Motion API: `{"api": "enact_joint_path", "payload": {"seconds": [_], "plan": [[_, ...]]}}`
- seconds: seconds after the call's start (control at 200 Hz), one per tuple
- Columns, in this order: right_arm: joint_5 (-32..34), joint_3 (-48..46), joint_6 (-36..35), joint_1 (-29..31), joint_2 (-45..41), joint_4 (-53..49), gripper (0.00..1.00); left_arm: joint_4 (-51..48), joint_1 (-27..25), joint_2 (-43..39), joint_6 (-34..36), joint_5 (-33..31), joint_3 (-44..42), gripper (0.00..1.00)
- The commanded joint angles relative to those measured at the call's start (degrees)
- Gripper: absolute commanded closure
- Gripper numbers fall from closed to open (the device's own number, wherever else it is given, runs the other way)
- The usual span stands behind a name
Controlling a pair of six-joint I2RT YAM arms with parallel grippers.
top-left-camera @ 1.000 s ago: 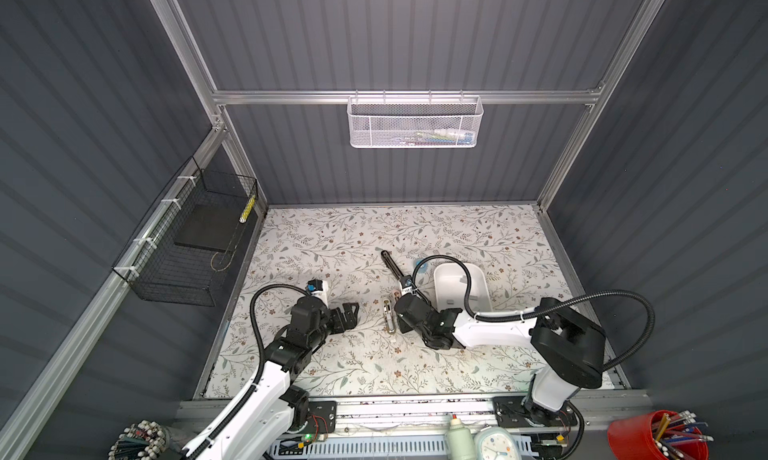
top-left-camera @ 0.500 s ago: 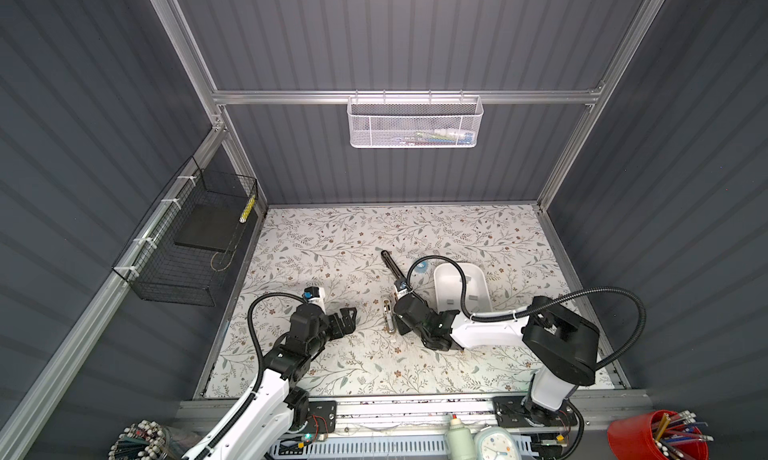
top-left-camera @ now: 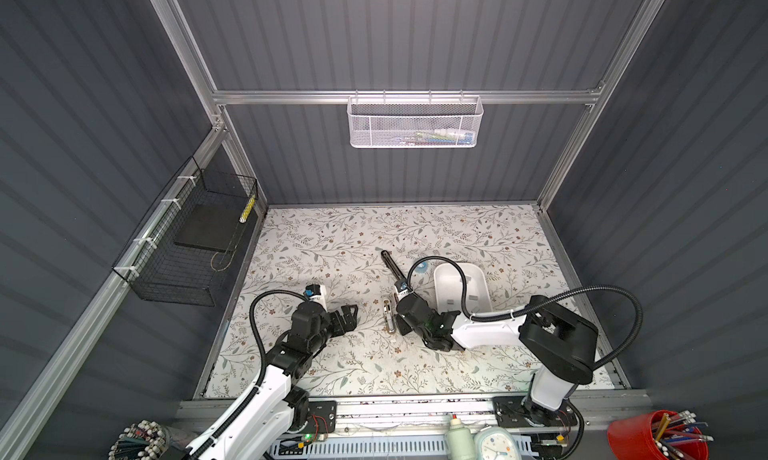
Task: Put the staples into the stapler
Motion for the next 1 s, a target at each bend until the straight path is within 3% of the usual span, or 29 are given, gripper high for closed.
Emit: {"api": "enact_joint_path", "payload": {"seconds": [0.0,0.996], "plan": [[0.4,-0.7,-0.1,-0.6,1.0,1.2,0.84,0.9,-0.2,-0.8,0.9,0.4,-0.4,0.0],[0.0,-0.5,0.1,-0.8,1.2,1.2,0.85,1.0,-0.2,-0.7,0.6,0.9,-0.5,0.0]]}}
